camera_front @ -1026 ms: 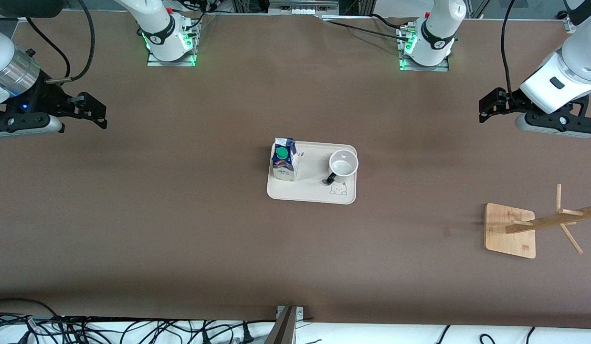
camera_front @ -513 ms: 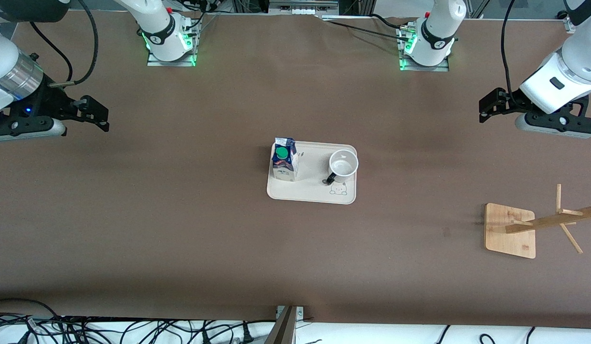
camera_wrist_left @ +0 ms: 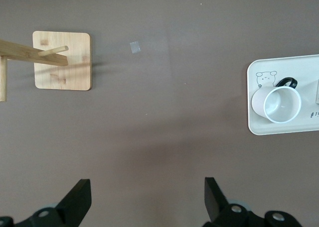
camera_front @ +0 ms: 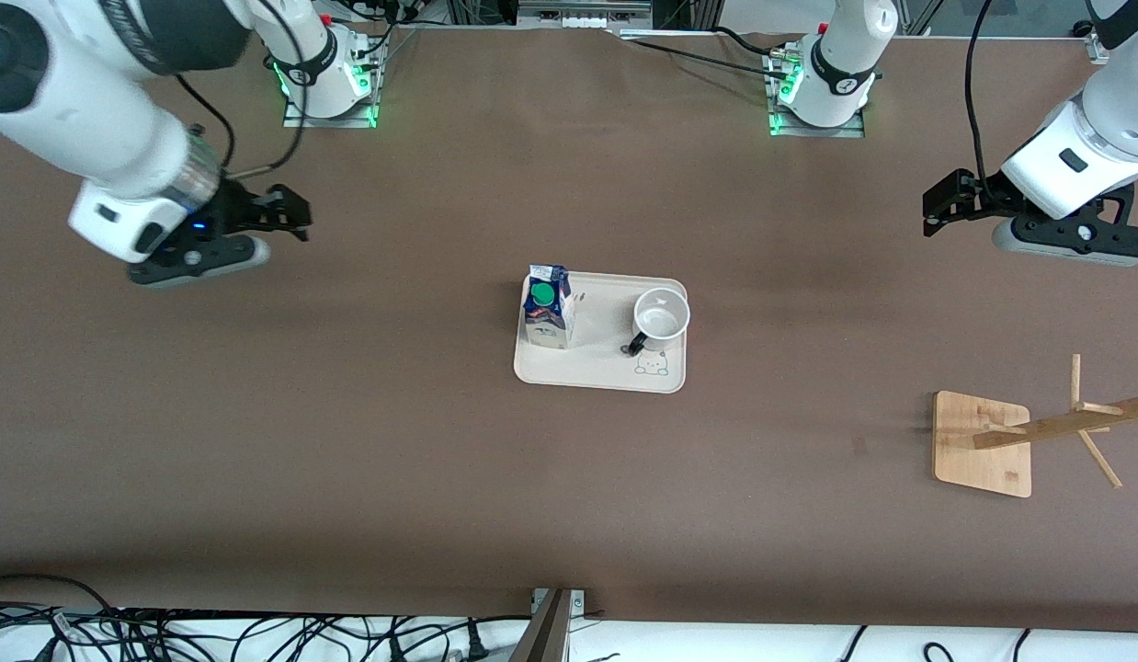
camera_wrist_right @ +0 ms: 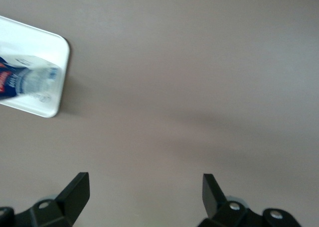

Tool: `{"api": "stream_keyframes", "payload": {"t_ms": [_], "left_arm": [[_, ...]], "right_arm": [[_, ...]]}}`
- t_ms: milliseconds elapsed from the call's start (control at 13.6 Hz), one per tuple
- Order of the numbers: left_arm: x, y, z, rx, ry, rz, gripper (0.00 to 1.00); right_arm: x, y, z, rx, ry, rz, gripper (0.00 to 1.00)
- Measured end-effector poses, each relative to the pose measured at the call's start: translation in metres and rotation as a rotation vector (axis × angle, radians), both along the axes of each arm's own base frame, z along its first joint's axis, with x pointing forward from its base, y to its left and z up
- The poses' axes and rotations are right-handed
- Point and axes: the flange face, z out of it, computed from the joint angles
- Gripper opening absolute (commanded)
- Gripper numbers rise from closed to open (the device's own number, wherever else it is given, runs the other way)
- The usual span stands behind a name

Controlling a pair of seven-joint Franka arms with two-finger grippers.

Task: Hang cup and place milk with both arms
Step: 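Move the right gripper toward the blue milk carton on the tray, then lower the right gripper and grasp the milk carton by its top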

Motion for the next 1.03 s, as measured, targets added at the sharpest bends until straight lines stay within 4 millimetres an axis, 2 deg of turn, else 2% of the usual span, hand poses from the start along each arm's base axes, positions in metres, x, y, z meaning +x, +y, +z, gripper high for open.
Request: {"api": "stream_keyframes", "payload": {"t_ms": [366, 659, 806, 1026], "left_arm": [[0.000, 0.000, 0.001, 0.000, -0.001, -0.001, 1.00], [0.003, -0.001, 0.000, -0.001, -0.003, -0.002, 1.00], [0.005, -0.001, -0.002, -0.001, 0.000, -0.001, 1.00], [0.007, -0.001, -0.002, -0.002, 0.000, -0.001, 1.00]], "right_arm": [[0.000, 0.120, -0.057, 0.099, 0.011, -0.262, 1.00], [-0.026, 0.236, -0.114, 0.133, -0.041, -0.420, 1.00], [-0.040, 0.270, -0.140, 0.137, -0.045, -0.459, 1.00], [-0.046, 0.285, -0.161, 0.133, -0.050, -0.468, 1.00]]}}
